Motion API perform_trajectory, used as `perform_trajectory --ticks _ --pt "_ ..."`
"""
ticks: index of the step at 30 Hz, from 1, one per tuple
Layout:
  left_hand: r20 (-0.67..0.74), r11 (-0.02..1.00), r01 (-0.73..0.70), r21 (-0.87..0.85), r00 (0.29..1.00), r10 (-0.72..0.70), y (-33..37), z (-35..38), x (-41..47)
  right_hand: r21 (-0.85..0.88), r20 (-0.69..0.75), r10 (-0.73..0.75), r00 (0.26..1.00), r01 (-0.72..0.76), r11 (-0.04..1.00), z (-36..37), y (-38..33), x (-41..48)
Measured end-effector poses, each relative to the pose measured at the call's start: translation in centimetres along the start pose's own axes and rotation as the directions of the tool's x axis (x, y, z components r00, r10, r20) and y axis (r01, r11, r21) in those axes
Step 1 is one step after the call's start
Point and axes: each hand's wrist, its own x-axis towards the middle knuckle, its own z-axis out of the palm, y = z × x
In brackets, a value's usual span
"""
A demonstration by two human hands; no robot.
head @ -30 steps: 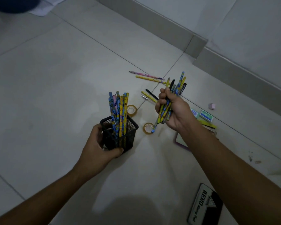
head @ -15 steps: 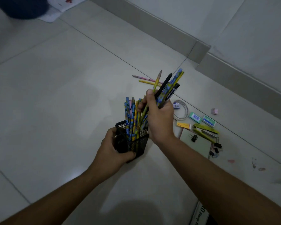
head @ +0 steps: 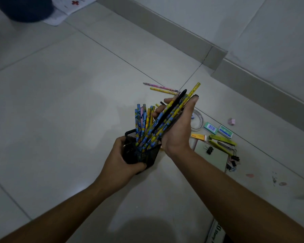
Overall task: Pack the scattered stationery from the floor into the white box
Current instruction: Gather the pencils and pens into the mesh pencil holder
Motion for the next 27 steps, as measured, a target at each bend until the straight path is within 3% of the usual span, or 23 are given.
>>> perform_trajectory --ticks 3,6,12,16,21,27 --pt "0.005 1.0 -0.001 -0.009 1.0 0.001 0.2 -0.1 0.1 -0.202 -0.036 -0.063 0.997 0.054 0.978 -0.3 0.3 -0.1" --pt "-0.005 1.0 -0.01 -0.022 1.0 0.01 0.5 -0.1 0.1 -0.474 0.027 -0.162 0.986 0.155 0.867 -0.7 1.0 -0.5" --pt "-0.015 0.999 -0.043 -0.016 0.999 0.043 0.9 -0.3 0.4 -0.531 0.232 -0.079 0.969 0.194 0.825 -1.9 1.8 -1.4" --pt "-0.009 0.999 -0.036 -0.001 0.999 0.036 0.5 -0.8 0.5 -0.587 0.241 -0.014 0.971 0.157 0.794 -2.5 1.4 -1.0" --pt "0.03 0.998 -0.052 0.028 0.998 0.051 0.3 -0.7 0.3 -0.586 0.254 -0.169 0.952 0.291 0.756 -2.0 -0.4 0.1" --pt "0.018 0.998 -0.043 0.035 0.999 0.043 0.0 -0.8 0.5 -0.763 0.375 -0.009 0.927 0.314 0.565 -2.3 0.2 -0.6"
